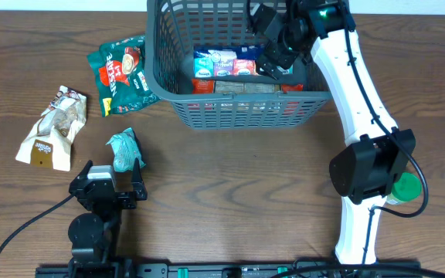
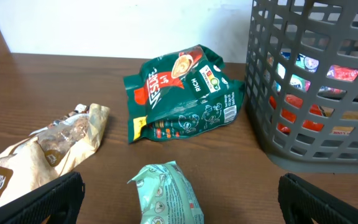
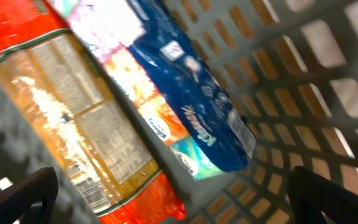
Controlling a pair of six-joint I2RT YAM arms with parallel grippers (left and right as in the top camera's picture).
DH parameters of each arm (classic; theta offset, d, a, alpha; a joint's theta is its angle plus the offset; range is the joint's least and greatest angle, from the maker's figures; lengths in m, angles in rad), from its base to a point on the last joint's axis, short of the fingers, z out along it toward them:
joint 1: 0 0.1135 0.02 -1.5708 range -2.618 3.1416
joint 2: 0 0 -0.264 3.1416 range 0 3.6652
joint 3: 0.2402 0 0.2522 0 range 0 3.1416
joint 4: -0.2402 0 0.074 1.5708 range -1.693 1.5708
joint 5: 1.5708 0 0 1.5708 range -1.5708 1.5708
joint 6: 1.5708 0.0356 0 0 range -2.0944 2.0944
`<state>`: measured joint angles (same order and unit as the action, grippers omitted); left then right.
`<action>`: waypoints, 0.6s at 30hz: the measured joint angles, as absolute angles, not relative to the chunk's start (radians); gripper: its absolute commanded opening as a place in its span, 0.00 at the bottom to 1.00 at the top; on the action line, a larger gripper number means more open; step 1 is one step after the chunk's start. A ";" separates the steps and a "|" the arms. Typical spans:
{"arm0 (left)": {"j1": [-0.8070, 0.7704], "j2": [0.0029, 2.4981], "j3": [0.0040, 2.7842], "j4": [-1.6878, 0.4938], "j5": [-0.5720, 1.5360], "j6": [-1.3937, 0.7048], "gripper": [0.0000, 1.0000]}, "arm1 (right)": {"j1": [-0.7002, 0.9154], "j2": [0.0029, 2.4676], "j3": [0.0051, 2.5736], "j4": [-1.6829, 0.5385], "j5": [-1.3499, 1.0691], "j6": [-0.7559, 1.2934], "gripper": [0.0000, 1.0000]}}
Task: Pack container
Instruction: 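Carry the tissue pack into the basket and release it, then move the right gripper above the green-lidded jar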
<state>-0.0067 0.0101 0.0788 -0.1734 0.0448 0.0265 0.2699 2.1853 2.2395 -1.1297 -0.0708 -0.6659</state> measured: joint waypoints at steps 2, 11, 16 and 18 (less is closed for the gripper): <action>-0.007 0.010 0.079 -0.173 0.045 0.027 0.99 | 0.270 2.183 2.250 -1.122 0.004 -0.589 0.98; -0.007 0.010 0.079 -0.173 0.045 0.027 0.99 | 0.245 2.029 2.414 -1.223 0.402 -0.110 0.99; -0.007 0.010 0.079 -0.173 0.045 0.027 0.98 | 0.146 1.803 2.467 -1.317 0.471 0.178 0.99; -0.007 0.010 0.079 -0.173 0.045 0.027 0.98 | 0.089 1.728 2.478 -1.363 0.487 0.272 0.99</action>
<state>-0.0067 0.0101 0.0788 -0.1734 0.0448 0.0265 0.0891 1.7275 2.4783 -1.3632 0.4870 0.2718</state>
